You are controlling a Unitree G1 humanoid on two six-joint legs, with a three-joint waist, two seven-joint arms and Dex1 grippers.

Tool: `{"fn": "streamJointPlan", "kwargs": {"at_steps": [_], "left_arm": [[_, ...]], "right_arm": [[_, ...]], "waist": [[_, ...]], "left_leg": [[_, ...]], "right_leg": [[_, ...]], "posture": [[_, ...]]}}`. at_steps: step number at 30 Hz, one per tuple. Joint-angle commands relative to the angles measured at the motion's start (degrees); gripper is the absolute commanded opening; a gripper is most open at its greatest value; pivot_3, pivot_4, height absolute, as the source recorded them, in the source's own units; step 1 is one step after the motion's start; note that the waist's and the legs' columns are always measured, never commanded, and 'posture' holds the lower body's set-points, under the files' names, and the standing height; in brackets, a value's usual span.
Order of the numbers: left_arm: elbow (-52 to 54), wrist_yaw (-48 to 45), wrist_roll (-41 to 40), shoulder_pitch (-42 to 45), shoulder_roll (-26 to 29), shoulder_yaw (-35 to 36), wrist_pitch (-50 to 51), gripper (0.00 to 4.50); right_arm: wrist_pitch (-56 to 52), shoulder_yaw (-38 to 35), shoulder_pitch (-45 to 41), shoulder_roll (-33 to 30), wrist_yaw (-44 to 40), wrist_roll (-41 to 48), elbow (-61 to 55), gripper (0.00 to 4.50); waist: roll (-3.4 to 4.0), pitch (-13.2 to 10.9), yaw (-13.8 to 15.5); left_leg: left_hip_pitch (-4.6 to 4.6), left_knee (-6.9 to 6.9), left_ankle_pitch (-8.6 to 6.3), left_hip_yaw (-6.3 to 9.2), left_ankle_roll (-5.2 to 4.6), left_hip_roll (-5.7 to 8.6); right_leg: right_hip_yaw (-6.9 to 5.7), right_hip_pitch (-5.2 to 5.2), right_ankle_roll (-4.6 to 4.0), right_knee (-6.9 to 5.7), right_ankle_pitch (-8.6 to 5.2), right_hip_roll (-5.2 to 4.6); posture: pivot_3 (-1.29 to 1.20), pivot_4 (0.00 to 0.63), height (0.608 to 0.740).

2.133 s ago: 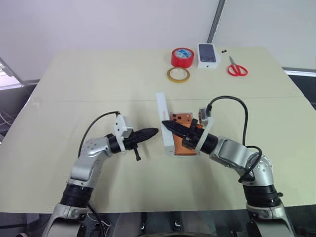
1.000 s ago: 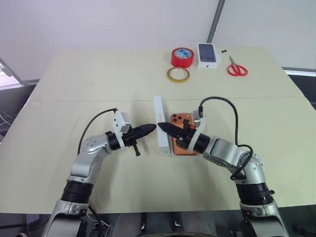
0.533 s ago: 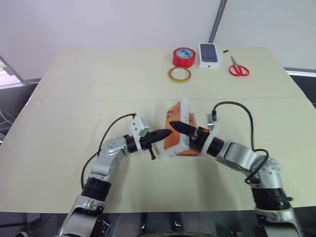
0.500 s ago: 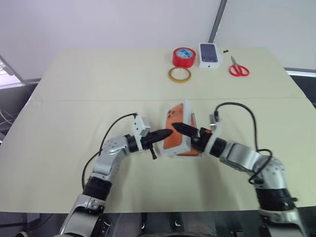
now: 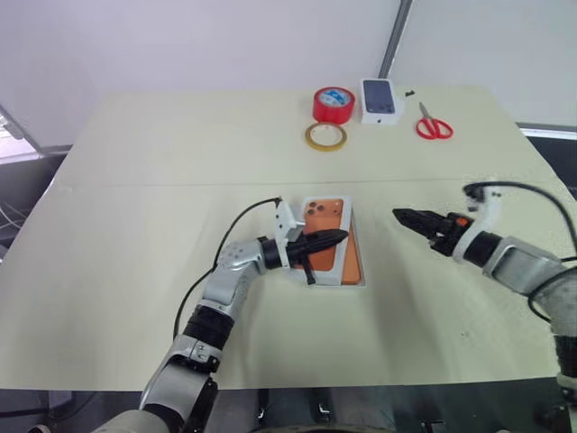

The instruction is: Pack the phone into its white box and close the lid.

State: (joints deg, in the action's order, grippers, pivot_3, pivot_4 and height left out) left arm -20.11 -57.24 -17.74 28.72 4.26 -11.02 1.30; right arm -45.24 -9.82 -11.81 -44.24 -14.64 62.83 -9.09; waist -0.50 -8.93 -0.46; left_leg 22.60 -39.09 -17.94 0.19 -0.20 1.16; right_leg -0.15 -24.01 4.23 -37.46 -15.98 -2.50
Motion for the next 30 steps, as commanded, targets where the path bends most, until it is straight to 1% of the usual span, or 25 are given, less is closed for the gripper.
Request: {"fn": "streamJointPlan", "kwargs": {"at_steps": [1, 3, 4, 9, 13, 14, 18, 25, 30], "left_arm": [[1.5, 1.28, -1.77, 2.62, 1.68, 3.74, 1.43, 0.0], [0.86, 2.8, -0.7, 3.47, 3.9, 5.04, 2.33, 0.0], [0.54, 3.45, -0.05, 3.68, 4.89, 5.45, 2.53, 0.0], [-0.67, 5.44, 0.37, 3.85, 7.99, 7.06, 4.02, 0.0], [-5.14, 7.84, 5.95, 4.6, 9.75, 4.55, 2.6, 0.0], [-6.06, 8.2, 6.98, 4.82, 9.77, 4.07, 2.05, 0.0], [-7.39, 6.34, 5.93, 5.95, 9.36, 3.65, 8.93, 0.0], [-5.93, 2.5, 5.35, 5.8, 8.46, 1.47, 13.62, 0.0], [-4.61, 2.09, 5.46, 6.22, 6.11, 0.56, 14.97, 0.0]], "right_arm": [[5.69, 4.79, 0.66, 0.83, -3.27, -11.49, -5.66, 1.4], [8.96, 8.07, 0.19, 1.32, -4.03, -18.46, -6.39, 0.33], [10.33, 9.29, -0.1, 1.54, -4.49, -21.3, -6.49, 0.06], [13.19, 11.47, -2.06, 4.03, -6.28, -29.33, -4.47, 0.06], [14.42, 12.76, -2.91, 5.46, -8.58, -33.92, -4.25, 0.06], [14.28, 13.02, -2.91, 5.86, -9.1, -34.46, -4.66, 0.06], [15.02, 14.84, -2.36, 6.53, -10.73, -38.61, -5.49, 0.06], [13.96, 13.92, -2.81, 8.39, -12.21, -40.89, -5.96, 0.06], [13.5, 12.57, -2.18, 7.34, -13.27, -42.29, -6.4, 0.06]], "waist": [[0.0, 0.0, 0.03], [0.0, 0.0, -0.04], [0.0, 0.0, -0.05], [0.0, 0.0, 0.03], [0.0, 0.0, 0.36], [0.0, 0.0, 0.53], [0.0, 0.0, 1.07], [0.01, 0.0, 1.17], [0.01, 0.01, 1.23]], "left_leg": [[0.01, -0.02, 0.0, 0.0, 0.0, 0.0], [0.02, -0.06, 0.0, -0.02, 0.0, 0.02], [0.01, -0.07, 0.0, -0.02, 0.0, 0.03], [0.01, -0.06, 0.01, -0.01, 0.01, 0.03], [0.01, -0.06, 0.01, -0.01, 0.02, 0.07], [0.01, -0.06, 0.01, -0.01, 0.02, 0.07], [0.02, -0.06, 0.01, -0.02, 0.02, 0.07], [0.02, -0.06, 0.01, -0.02, 0.03, 0.09], [0.02, -0.06, 0.01, -0.02, 0.03, 0.1]], "right_leg": [[0.0, 0.0, 0.0, 0.0, 0.0, -0.01], [0.0, 0.0, 0.0, 0.0, 0.0, -0.04], [0.0, 0.0, 0.0, 0.0, 0.0, -0.05], [0.0, 0.0, 0.0, 0.01, 0.0, -0.06], [0.0, 0.0, 0.0, 0.02, 0.0, -0.1], [0.0, 0.0, 0.0, 0.02, 0.0, -0.1], [0.0, -0.01, 0.0, 0.03, 0.0, -0.11], [0.0, -0.01, 0.0, 0.03, 0.0, -0.14], [0.0, -0.01, 0.0, 0.03, 0.0, -0.16]], "posture": [[0.0, 0.15, 0.74], [0.0, 0.15, 0.74], [0.0, 0.15, 0.74], [0.0, 0.15, 0.74], [0.0, 0.15, 0.74], [0.0, 0.15, 0.74], [0.0, 0.15, 0.74], [0.0, 0.15, 0.74], [0.0, 0.15, 0.74]]}}
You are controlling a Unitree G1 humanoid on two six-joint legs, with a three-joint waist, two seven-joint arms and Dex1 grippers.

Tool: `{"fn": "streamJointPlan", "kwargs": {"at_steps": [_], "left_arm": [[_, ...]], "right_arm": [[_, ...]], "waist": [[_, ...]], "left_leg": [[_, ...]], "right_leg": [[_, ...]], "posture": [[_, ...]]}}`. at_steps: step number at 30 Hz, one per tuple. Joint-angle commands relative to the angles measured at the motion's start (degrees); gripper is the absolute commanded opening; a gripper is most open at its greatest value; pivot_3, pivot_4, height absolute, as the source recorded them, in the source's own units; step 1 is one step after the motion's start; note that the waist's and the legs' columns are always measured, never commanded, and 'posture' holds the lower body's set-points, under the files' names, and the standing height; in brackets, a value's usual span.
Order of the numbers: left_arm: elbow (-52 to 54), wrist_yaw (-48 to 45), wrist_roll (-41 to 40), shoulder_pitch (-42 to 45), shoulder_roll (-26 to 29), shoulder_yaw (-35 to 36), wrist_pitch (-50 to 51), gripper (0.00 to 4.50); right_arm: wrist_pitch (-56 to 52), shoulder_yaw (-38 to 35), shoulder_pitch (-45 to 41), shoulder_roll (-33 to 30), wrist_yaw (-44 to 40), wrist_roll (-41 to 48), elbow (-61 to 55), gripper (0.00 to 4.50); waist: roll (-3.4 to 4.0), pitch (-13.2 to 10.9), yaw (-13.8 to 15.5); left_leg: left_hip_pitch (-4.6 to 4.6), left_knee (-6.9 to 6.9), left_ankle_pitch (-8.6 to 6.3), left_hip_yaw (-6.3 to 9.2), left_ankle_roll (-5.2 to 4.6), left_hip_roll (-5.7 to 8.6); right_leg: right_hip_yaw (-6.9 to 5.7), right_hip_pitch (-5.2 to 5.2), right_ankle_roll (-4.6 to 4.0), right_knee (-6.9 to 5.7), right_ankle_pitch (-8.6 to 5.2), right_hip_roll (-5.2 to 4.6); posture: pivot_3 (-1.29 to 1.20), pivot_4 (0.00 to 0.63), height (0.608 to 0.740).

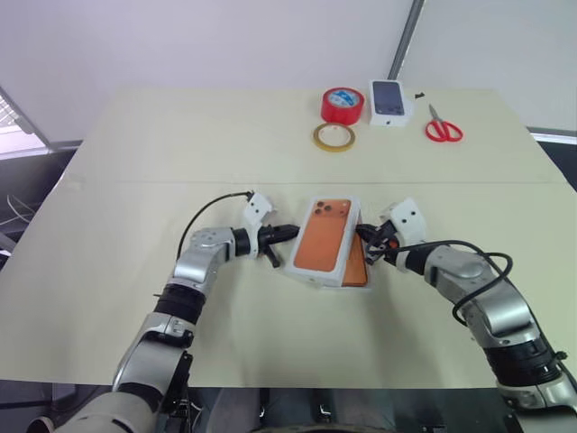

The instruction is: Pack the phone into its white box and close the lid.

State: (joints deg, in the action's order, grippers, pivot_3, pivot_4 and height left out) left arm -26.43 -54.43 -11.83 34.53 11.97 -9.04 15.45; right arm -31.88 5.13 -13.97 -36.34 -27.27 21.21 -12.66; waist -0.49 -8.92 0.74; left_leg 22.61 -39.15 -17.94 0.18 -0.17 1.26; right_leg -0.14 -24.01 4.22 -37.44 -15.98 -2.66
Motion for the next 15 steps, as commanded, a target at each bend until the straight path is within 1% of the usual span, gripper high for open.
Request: {"fn": "streamJointPlan", "kwargs": {"at_steps": [1, 9, 15], "left_arm": [[2.41, -0.68, -0.58, 0.37, -1.93, -1.52, 1.34, 0.0], [6.11, -1.33, -0.9, -0.65, -2.57, -2.3, 3.25, 0.0], [6.57, -1.06, -0.85, -1.05, -2.43, -1.92, 3.12, 0.0]], "right_arm": [[0.1, -2.65, 0.34, -0.95, -0.94, -0.99, -3.1, 0.06], [-0.21, -4.66, 4.44, -2.28, -2.65, -2.73, -5.62, 0.06], [0.45, -6.31, 5.97, -3.59, -3.69, -4.24, -5.59, 0.06]], "waist": [[0.0, 0.0, 0.07], [0.0, 0.0, -0.05], [0.0, 0.0, -0.02]], "left_leg": [[0.0, 0.0, 0.0, 0.0, 0.0, 0.0], [0.0, 0.0, 0.0, 0.01, 0.0, 0.02], [0.0, 0.0, 0.0, 0.0, 0.01, 0.02]], "right_leg": [[0.0, 0.0, 0.0, 0.0, 0.0, 0.0], [0.0, -0.01, 0.0, -0.02, 0.0, -0.01], [0.0, -0.01, 0.0, -0.02, 0.0, -0.01]], "posture": [[0.0, 0.15, 0.74], [0.0, 0.15, 0.74], [0.0, 0.15, 0.74]]}}
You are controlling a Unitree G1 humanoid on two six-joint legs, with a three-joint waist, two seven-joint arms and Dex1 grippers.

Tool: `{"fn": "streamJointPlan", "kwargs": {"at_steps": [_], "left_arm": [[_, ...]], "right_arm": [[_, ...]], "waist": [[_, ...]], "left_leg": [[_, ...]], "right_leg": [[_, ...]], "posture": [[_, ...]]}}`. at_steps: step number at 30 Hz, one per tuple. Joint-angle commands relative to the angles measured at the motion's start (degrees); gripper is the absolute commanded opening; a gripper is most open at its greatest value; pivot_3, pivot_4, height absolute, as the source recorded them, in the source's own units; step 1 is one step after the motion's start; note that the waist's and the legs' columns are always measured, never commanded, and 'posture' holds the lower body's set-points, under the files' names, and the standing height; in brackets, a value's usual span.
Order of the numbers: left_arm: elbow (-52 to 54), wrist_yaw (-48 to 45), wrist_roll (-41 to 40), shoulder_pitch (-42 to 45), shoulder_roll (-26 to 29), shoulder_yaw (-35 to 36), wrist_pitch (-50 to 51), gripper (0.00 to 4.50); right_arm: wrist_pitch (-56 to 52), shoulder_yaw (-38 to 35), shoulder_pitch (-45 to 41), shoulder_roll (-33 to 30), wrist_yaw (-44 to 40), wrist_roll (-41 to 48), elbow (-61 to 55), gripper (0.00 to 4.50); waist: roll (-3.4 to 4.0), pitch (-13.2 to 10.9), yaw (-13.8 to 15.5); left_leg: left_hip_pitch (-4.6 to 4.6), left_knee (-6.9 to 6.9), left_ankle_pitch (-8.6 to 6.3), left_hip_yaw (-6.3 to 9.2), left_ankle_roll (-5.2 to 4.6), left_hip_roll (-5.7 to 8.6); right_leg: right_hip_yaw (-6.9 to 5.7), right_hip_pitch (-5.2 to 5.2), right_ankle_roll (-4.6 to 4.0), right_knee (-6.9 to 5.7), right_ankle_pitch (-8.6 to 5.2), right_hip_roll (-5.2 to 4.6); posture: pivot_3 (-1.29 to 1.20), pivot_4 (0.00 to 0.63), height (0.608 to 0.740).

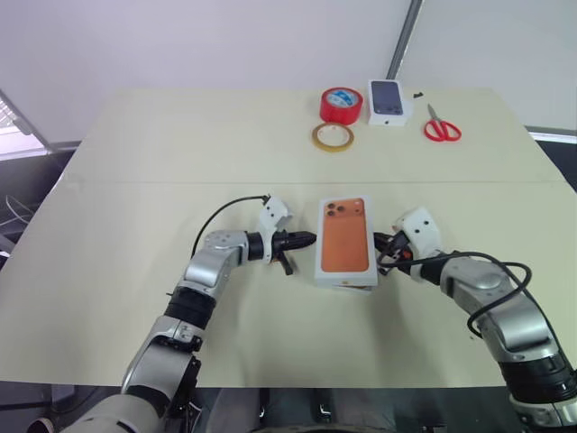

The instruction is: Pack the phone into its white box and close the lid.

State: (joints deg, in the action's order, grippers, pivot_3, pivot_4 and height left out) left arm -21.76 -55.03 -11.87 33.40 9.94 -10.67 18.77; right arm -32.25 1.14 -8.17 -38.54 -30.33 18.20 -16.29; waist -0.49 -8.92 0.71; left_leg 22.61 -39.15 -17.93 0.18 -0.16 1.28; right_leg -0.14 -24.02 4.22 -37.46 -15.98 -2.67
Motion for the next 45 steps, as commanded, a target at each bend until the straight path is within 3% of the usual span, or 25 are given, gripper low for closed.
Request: {"fn": "streamJointPlan", "kwargs": {"at_steps": [1, 7, 14, 21, 27, 33, 39, 45], "left_arm": [[1.85, -0.43, -0.9, 0.06, -0.32, -0.11, -0.16, 0.0], [1.72, -0.3, -0.79, -0.09, 0.14, 0.28, -0.92, 0.0], [1.89, 0.22, -0.9, -0.28, 0.7, 1.02, -1.45, 0.0], [2.42, 3.43, -7.24, 6.53, -3.09, 7.18, 1.27, 0.0], [-4.31, 2.67, -3.65, 9.57, -7.64, 2.85, -3.79, 0.0], [-16.78, 1.45, 3.96, 10.14, -9.0, -3.89, -8.88, 0.0], [-17.69, -0.1, 4.53, 8.99, -7.81, -3.85, -9.93, 0.0], [-12.61, -0.09, 2.01, 7.22, -5.87, -1.18, -8.41, 0.0]], "right_arm": [[1.72, -2.3, 0.28, -2.07, -0.94, -2.06, -1.71, 0.06], [6.41, -1.17, 2.01, -6.21, -3.42, -7.35, -0.04, 0.06], [8.11, -4.05, 1.19, -6.45, -4.37, -8.17, 2.88, 0.06], [7.73, -9.98, -2.47, -1.47, -7.21, 1.15, -0.04, 0.06], [5.42, -3.95, 2.45, -2.75, -15.5, 4.01, -5.82, 0.06], [9.42, 5.38, 8.45, -7.28, -18.32, -5.32, -5.96, 0.06], [11.73, 5.48, 8.76, -6.96, -17.14, -7.64, -5.5, 0.06], [7.17, 0.63, 3.83, -1.97, -14.55, -2.06, -4.89, 0.06]], "waist": [[0.0, 0.0, 0.04], [0.0, 0.0, 0.02], [0.0, 0.0, -0.03], [-0.02, -0.01, 0.06], [-0.02, -0.01, 0.12], [-0.01, 0.0, -0.21], [-0.13, 0.09, -0.13], [-0.14, 0.09, -0.59]], "left_leg": [[0.0, 0.0, 0.0, 0.0, 0.0, 0.0], [0.0, 0.0, 0.0, -0.01, 0.0, 0.02], [-0.03, -0.01, 0.02, -0.01, 0.02, 0.01], [-0.02, -0.03, 0.02, -0.01, 0.04, 0.01], [-0.04, -0.03, 0.02, 0.0, 0.03, 0.06], [-0.23, -0.06, 0.01, -0.01, 0.02, 0.06], [-0.92, 0.04, -0.04, 0.04, -0.07, -0.01], [-1.16, 0.1, -0.05, 0.04, -0.07, -0.08]], "right_leg": [[0.0, 0.0, 0.0, 0.0, 0.0, 0.0], [0.0, 0.0, 0.0, 0.0, 0.0, 0.0], [0.0, 0.01, 0.0, -0.03, 0.0, 0.02], [0.0, 0.01, 0.0, -0.04, 0.0, 0.02], [0.0, 0.07, 0.01, -0.02, 0.0, 0.02], [-0.01, 0.24, 0.01, -0.02, 0.0, 0.08], [-0.02, 0.97, 0.01, 0.22, -0.02, 0.13], [-0.01, 1.18, 0.0, 0.24, -0.02, 0.12]], "posture": [[0.0, 0.15, 0.74], [0.0, 0.15, 0.74], [0.0, 0.15, 0.74], [0.0, 0.15, 0.74], [0.0, 0.15, 0.74], [0.0, 0.15, 0.74], [0.0, 0.15, 0.74], [0.0, 0.15, 0.74]]}}
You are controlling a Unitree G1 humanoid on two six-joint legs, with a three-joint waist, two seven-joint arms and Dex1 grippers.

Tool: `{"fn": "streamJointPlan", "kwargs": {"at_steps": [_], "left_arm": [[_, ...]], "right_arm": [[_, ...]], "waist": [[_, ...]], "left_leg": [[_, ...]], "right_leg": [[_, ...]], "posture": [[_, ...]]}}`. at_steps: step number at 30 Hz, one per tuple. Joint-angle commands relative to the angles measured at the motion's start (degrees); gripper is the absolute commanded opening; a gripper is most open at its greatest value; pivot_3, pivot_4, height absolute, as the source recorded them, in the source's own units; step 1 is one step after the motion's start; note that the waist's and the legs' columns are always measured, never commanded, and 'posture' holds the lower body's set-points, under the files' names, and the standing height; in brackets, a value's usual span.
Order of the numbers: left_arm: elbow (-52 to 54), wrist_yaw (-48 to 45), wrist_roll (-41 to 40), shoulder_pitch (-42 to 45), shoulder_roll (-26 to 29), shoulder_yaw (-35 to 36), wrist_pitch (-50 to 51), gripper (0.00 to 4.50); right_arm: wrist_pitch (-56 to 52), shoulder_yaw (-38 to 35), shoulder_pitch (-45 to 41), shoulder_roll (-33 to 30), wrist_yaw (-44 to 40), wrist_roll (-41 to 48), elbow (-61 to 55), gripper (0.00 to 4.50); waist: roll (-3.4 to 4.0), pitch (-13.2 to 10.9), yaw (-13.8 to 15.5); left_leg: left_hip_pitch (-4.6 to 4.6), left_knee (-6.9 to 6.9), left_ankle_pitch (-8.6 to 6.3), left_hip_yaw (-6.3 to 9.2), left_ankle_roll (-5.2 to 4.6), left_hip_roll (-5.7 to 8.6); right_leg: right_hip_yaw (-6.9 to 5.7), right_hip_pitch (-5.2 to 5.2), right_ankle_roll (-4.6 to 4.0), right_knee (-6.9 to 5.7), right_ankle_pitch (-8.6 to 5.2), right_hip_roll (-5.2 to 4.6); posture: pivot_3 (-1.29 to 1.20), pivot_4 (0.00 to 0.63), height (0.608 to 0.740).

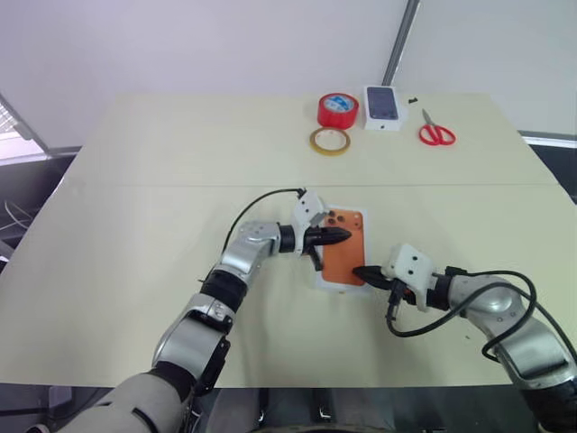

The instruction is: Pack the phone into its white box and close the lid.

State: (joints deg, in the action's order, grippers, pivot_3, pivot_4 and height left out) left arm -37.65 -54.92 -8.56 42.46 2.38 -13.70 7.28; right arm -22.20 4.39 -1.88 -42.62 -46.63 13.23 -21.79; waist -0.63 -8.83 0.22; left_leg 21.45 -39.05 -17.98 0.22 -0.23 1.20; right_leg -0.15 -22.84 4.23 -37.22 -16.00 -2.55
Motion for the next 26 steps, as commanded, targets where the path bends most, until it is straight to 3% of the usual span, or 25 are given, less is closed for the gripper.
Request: {"fn": "streamJointPlan", "kwargs": {"at_steps": [1, 2, 5, 12, 19, 26], "left_arm": [[6.18, -0.19, -2.23, -2.5, 2.7, 2.78, 4.04, 0.0], [9.49, -0.29, -3.58, -3.31, 3.97, 4.12, 5.55, 0.0], [18.03, -1.66, -6.78, -6.3, 8.66, 6.98, 9.05, 0.89], [33.22, -1.71, -8.6, -17.42, 25.03, 15.13, 10.79, 4.41], [35.02, -1.16, -11.34, -29.13, 31.55, 23.34, 9.22, 4.47], [36.98, 2.68, -9.86, -33.12, 33.72, 24.85, 9.41, 4.47]], "right_arm": [[-2.63, -3.54, -3.67, 2.79, 2.82, 2.63, 1.1, 0.06], [-5.77, -5.86, -4.99, 4.09, 2.96, 6.47, 1.4, 0.06], [-9.67, -10.45, -6.41, 5.28, 2.36, 12.39, 1.53, 0.96], [-1.91, -17.5, -1.66, -1.33, -2.07, 9.68, 6.15, 4.47], [3.57, -23.86, 2.41, -5.14, -6.94, 9.38, 12.38, 4.49], [7.21, -23.54, 1.9, -6.48, -8.71, 7.57, 16.31, 4.49]], "waist": [[0.01, -0.01, -0.38], [0.04, -0.03, -0.57], [0.03, -0.04, -0.81], [0.09, -0.05, -0.59], [0.16, -0.06, 0.13], [0.18, -0.08, 0.42]], "left_leg": [[0.01, 0.0, 0.0, 0.0, 0.0, 0.0], [0.04, 0.0, 0.0, 0.0, 0.0, -0.01], [0.26, 0.0, 0.02, 0.01, 0.04, -0.03], [0.64, -0.01, 0.04, 0.02, 0.09, 0.02], [0.65, 0.02, 0.03, 0.02, 0.08, 0.04], [0.66, 0.02, 0.02, 0.02, 0.07, 0.04]], "right_leg": [[0.0, -0.02, 0.0, -0.01, 0.0, 0.0], [0.01, -0.07, 0.0, -0.02, 0.0, -0.01], [0.02, -0.33, -0.01, -0.12, 0.01, -0.03], [0.01, -0.62, -0.01, -0.05, 0.01, -0.15], [0.02, -0.62, -0.02, 0.01, 0.01, -0.22], [0.01, -0.61, -0.03, 0.03, 0.0, -0.25]], "posture": [[0.0, 0.15, 0.74], [0.0, 0.15, 0.74], [0.0, 0.15, 0.74], [0.0, 0.15, 0.74], [0.0, 0.15, 0.74], [0.0, 0.15, 0.74]]}}
